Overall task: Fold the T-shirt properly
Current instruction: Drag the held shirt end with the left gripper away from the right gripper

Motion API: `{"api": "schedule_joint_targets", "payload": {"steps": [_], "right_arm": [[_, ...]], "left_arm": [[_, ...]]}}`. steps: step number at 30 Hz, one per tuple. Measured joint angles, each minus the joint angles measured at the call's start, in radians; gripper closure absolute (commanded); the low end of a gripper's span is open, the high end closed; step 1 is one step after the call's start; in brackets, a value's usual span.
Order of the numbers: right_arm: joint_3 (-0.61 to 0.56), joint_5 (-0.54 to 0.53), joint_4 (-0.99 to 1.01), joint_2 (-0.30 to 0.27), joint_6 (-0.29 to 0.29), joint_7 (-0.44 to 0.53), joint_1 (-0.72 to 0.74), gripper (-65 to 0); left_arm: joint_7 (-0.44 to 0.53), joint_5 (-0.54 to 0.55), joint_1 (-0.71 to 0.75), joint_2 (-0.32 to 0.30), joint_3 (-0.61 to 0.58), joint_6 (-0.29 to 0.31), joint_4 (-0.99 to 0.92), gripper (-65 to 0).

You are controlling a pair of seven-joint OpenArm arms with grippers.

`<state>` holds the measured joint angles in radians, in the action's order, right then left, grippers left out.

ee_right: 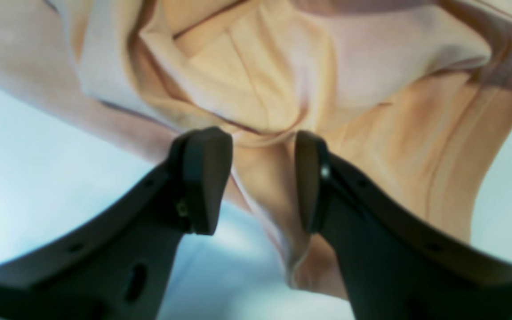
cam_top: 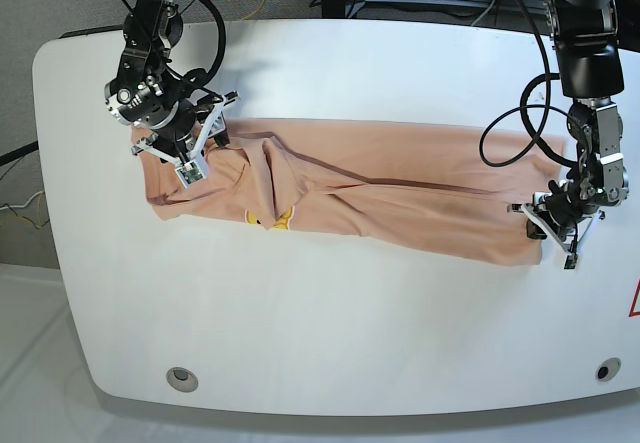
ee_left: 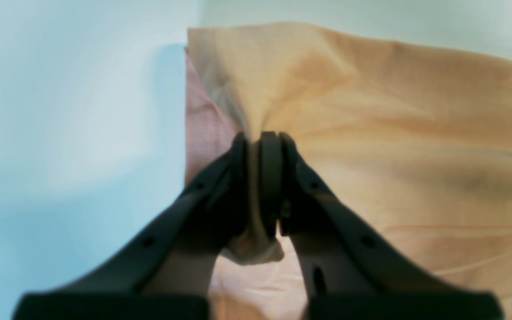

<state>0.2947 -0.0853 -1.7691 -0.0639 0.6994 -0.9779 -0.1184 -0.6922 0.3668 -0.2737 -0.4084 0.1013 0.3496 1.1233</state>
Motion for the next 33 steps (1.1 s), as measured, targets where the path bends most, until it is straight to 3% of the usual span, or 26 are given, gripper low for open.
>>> {"api": "schedule_joint_targets", "payload": {"steps": [12, 28, 31, 33], "right_arm": [[0.001, 0.000, -0.001, 0.000, 0.000, 0.000, -0.014, -26.7], [0.005, 0.000, -0.005, 0.000, 0.000, 0.000, -0.013, -26.7], [0.005, 0.000, -0.005, 0.000, 0.000, 0.000, -0.013, -26.7], [0.005, 0.000, -0.005, 0.000, 0.000, 0.000, -0.013, -26.7]], "left_arm": [[-0.015, -0.003, 0.002, -0.024, -0.004, 0.003, 0.000, -2.1], [-0.013, -0.187, 0.011, 0.001, -0.003, 0.002, 0.002, -2.7], [-0.011, -0.214, 0.028, 0.015, -0.003, 0.005, 0.005, -7.7], [-0.012, -0.236, 0.036, 0.019, -0.004, 0.007, 0.005, -14.3]]}}
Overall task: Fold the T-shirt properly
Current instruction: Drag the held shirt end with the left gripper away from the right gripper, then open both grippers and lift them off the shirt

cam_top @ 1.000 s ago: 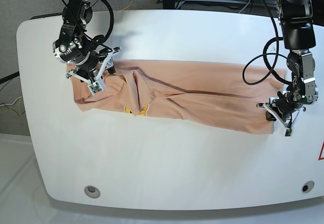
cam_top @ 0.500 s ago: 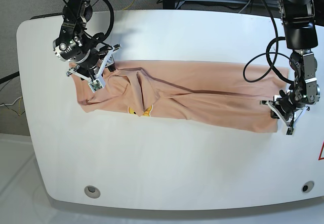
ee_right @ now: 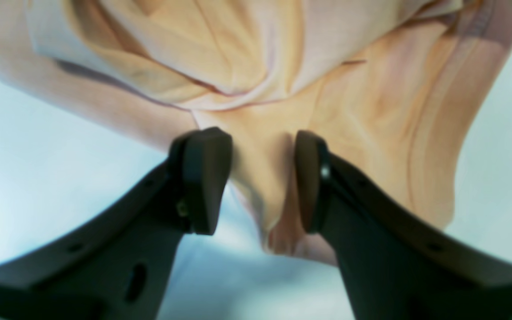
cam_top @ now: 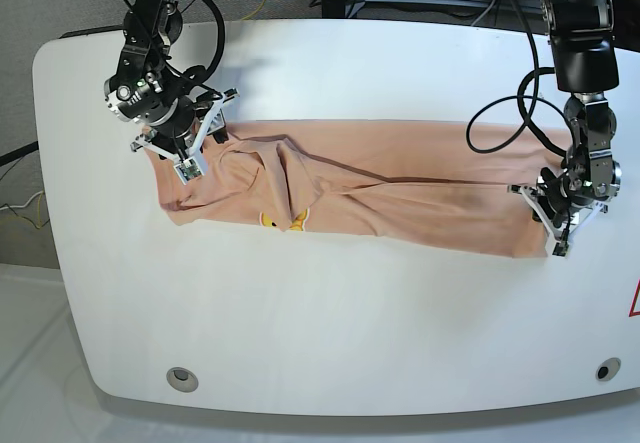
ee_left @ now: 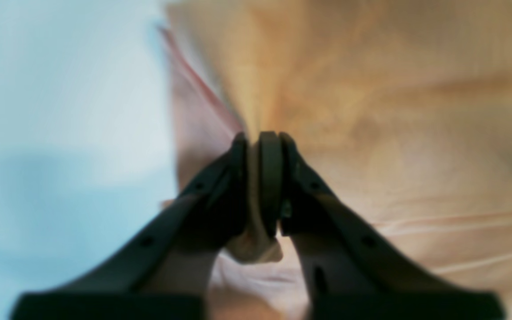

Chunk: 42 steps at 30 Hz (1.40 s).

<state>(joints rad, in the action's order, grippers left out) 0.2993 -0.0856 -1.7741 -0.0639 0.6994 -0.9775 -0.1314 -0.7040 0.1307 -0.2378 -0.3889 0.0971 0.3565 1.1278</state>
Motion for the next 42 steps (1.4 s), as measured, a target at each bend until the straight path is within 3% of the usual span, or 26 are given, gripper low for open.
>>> {"api": "schedule_joint_targets", "payload": {"steps": [5, 7, 24, 42], "right_arm": [[0.000, 0.000, 0.000, 0.000, 0.000, 0.000, 0.000, -26.7], [0.000, 0.000, 0.000, 0.000, 0.000, 0.000, 0.000, -26.7], [-0.003, 0.000, -0.001, 0.000, 0.000, 0.000, 0.000, -26.7], [-0.002, 0.000, -0.084, 0.000, 0.000, -0.003, -0.007, -26.3]], "left_arm": [[-0.005, -0.052, 0.005, -0.003, 0.000, -0.002, 0.021, -31.9], [-0.006, -0.064, 0.008, -0.005, 0.001, -0.007, 0.055, -35.9], [-0.002, -0.238, 0.051, 0.055, 0.000, 0.000, 0.339, -35.3], [0.009, -0.245, 0.116, 0.072, 0.048, 0.008, 0.433, -34.9]]}}
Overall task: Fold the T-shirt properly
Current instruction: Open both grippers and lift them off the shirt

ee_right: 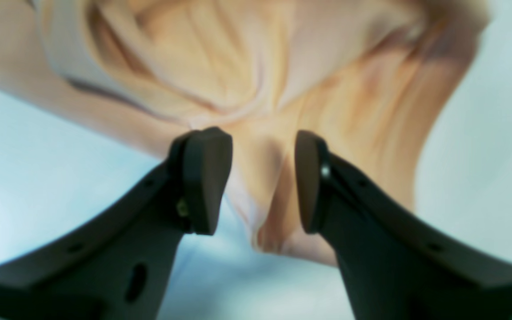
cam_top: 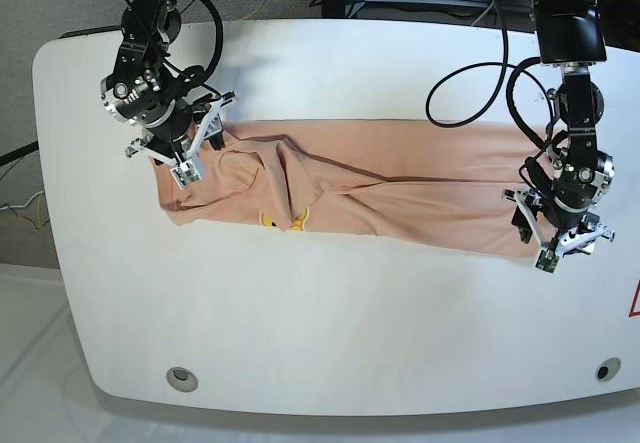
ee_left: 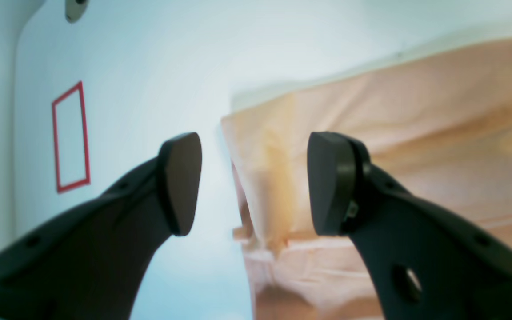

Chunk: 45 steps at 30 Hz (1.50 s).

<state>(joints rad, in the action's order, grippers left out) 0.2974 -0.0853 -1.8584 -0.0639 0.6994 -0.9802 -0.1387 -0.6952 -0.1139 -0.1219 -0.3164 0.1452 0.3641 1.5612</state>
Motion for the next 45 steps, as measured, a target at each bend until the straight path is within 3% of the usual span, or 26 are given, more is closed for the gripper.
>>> {"api": "schedule_joint_targets", "payload": {"steps": [4, 10, 22, 45], "right_arm": [[0.000, -0.001, -0.037, 0.000, 0.000, 0.003, -0.005, -19.4], [0.000, 0.000, -0.052, 0.000, 0.000, 0.000, -0.007, 0.0], [-0.001, 0.000, -0.052, 0.000, 0.000, 0.001, 0.026, 0.0], [-0.003, 0.000, -0.053, 0.039, 0.000, 0.007, 0.068, 0.0]], "left_arm": [[0.032, -0.003, 0.024, 0.037, 0.069, -0.005, 0.031, -34.9], [0.063, -0.002, 0.059, 0.070, 0.129, -0.003, 0.080, -34.9], [0.068, -0.001, 0.078, 0.095, 0.200, -0.004, 0.086, -34.9], [0.068, -0.002, 0.088, 0.134, 0.206, -0.004, 0.086, -34.9]]}}
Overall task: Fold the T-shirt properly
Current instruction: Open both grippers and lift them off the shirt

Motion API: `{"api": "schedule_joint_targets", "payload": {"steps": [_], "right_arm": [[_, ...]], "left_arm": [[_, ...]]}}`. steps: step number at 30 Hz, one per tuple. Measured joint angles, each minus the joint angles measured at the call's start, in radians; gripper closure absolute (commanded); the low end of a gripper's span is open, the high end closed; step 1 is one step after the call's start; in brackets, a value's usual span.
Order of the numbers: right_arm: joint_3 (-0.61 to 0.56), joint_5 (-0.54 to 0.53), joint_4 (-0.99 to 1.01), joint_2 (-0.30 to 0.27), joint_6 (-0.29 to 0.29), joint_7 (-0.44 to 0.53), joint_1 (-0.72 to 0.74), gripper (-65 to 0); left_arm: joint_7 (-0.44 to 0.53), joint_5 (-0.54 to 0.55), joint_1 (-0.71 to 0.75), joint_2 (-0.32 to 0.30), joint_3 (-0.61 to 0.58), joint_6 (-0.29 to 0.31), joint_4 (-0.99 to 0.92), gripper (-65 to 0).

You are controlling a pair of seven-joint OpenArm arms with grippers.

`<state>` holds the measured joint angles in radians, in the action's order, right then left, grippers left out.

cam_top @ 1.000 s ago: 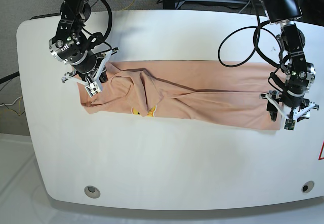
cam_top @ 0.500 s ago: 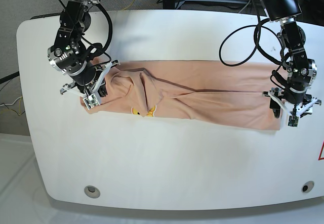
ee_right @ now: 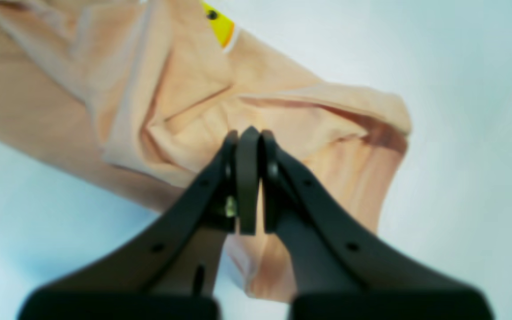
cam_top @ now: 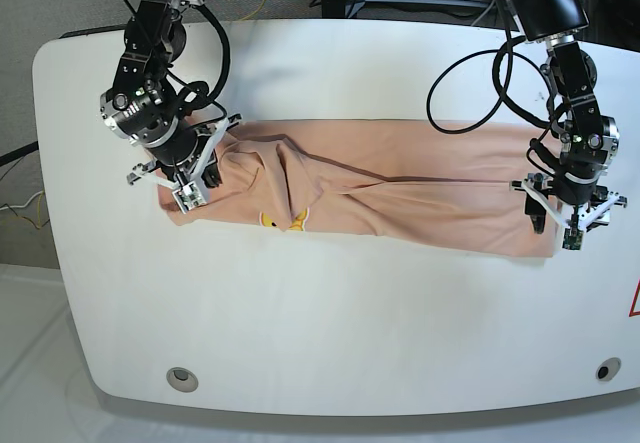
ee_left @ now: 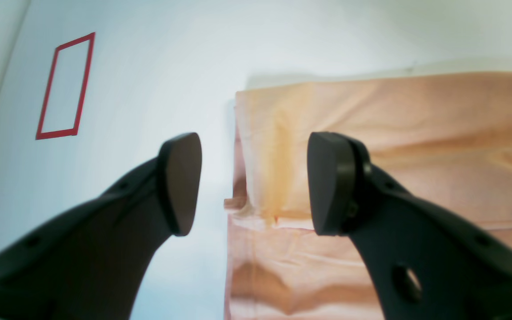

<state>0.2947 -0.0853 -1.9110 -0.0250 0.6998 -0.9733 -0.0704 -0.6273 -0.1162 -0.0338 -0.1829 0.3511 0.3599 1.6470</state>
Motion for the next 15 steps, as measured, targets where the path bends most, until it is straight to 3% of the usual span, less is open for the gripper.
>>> {"api": "schedule_joint_targets", "payload": {"steps": [15], "right_arm": [[0.000, 0.003, 0.001, 0.008, 0.000, 0.000, -0.003, 0.0]], "left_arm": [[-0.001, -0.004, 0.003, 0.024, -0.002, 0.000, -0.002, -34.9]]}}
